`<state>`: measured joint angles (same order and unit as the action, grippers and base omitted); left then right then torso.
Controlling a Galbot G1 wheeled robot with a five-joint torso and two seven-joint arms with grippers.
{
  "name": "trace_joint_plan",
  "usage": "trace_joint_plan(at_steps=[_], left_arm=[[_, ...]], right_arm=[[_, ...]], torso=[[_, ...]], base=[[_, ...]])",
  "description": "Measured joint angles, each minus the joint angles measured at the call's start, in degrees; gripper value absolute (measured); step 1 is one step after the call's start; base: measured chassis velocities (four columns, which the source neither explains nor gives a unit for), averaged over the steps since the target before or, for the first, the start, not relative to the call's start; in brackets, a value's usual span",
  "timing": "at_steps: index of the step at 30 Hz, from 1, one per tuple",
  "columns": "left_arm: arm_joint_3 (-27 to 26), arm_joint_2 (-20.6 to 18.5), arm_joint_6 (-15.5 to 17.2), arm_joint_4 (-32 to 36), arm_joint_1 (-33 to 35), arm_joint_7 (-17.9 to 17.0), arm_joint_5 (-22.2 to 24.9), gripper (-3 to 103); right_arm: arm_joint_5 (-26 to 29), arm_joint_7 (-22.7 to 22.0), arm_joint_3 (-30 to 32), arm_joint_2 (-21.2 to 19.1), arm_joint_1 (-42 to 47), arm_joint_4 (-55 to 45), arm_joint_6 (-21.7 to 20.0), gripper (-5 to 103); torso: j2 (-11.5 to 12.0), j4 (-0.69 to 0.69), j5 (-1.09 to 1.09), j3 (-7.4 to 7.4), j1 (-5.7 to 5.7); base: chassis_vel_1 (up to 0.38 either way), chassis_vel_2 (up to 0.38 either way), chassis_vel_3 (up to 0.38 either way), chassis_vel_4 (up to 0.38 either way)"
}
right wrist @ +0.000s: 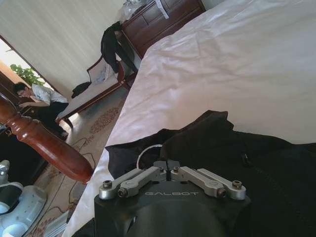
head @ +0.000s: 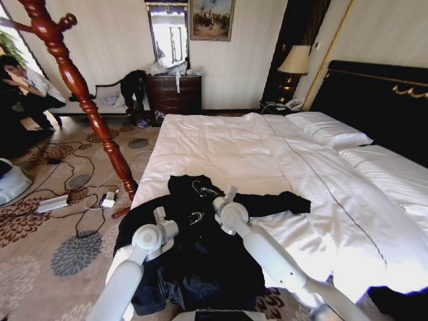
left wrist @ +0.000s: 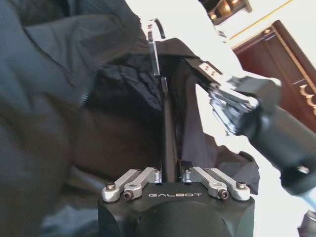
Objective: Pick up the clothes from the bed and hang them on the clothes hanger.
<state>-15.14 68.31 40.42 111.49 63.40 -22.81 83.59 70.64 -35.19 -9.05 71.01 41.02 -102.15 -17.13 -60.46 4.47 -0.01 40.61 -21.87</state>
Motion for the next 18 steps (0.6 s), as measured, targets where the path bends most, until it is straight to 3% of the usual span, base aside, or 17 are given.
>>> trace_joint_plan(at_steps=[4,6,7,12,14,15,18], left_arm=[[0.63,-0.55,-0.24,-1.20,-0.61,-0.23,-1.61,15],[1.82,-1.01,-0.36,-3.04,-2.24,0.02,-3.66,32],[2.18,-1.17,-0.39,-3.63,-2.84,0.21,-4.21,32],[3.59,-2.79,-0.31,-5.05,-4.70,1.30,-7.20,54],[4.22,-3.60,-0.36,-5.12,-4.99,2.26,-9.55,59],[5.02,-4.47,-0.94,-5.33,-5.27,3.64,-12.97,65],[5.65,-5.12,-1.60,-5.55,-5.46,4.66,-15.83,70]], right_arm=[[-0.39,-0.07,0.03,-0.23,0.45,-0.24,-0.05,0],[-0.74,-0.16,0.09,-0.43,1.01,-0.57,-0.10,0],[-0.90,-0.20,0.09,-0.43,1.16,-0.64,-0.13,0],[-1.34,-0.33,-0.67,0.08,1.24,-0.67,-0.30,-2],[-1.47,-0.33,-0.97,0.22,1.21,-0.67,-0.36,3],[-1.56,-0.34,-1.10,0.21,1.26,-0.71,-0.41,14],[-1.58,-0.35,-1.18,0.18,1.30,-0.80,-0.45,14]], torso=[[0.00,-0.01,0.01,0.00,0.00],[0.00,0.00,0.00,0.00,0.00],[0.00,0.00,0.01,0.00,0.00],[0.00,-0.01,0.01,0.01,-0.01],[0.00,-0.03,0.01,0.00,0.00],[0.00,-0.01,0.00,0.00,0.00],[0.00,0.00,0.00,0.00,0.00]], base=[[0.000,0.000,0.000,0.000],[0.000,0.000,0.000,0.000],[0.000,0.000,0.000,0.000],[0.000,0.000,0.000,0.000],[0.000,0.000,0.000,0.000],[0.000,0.000,0.000,0.000],[0.000,0.000,0.000,0.000]])
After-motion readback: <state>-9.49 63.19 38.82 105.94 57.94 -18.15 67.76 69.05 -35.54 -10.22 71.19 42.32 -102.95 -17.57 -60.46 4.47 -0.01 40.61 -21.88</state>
